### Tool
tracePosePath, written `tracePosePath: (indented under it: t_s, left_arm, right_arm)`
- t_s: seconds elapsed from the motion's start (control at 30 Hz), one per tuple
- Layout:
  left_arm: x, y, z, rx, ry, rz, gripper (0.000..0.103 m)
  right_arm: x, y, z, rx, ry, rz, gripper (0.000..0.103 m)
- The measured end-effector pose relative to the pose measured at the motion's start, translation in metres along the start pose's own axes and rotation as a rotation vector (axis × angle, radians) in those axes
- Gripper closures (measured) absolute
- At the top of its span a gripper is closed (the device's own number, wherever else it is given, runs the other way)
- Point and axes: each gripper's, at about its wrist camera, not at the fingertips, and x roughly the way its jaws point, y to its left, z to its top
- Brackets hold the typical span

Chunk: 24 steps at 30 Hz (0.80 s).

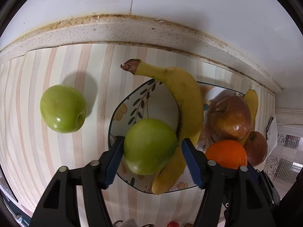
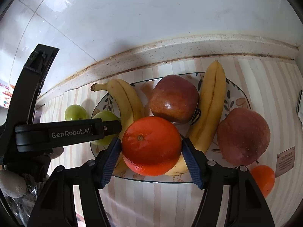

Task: Organize fruits
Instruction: 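Grasp the green apple with the left gripper while the right lowers the orange onto the plate, then lower the green apple onto the plate with the left gripper and open it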

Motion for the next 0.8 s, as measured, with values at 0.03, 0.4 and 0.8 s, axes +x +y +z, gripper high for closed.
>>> tracePosePath:
  t_s: [0.03, 0.4, 0.8]
  left_arm:
    - [-0.001, 0.0, 0.0, 0.001, -0.005, -0.001, 0.032]
    - [-0.022, 0.006, -0.018, 0.024, -0.067, 0.028, 0.014]
    - [-0.079, 0.012, -0.085, 0.074, -0.303, 0.171, 0.014]
  right_arm:
    - [-0.001, -0.001, 0.0, 0.003, -0.001, -0.001, 0.035]
    - [-0.028, -0.015, -0.006, 0.024, -0.034, -0.005, 0.034]
    - [-0.067, -0.026, -0.034, -0.038, -0.109, -0.179, 0.01]
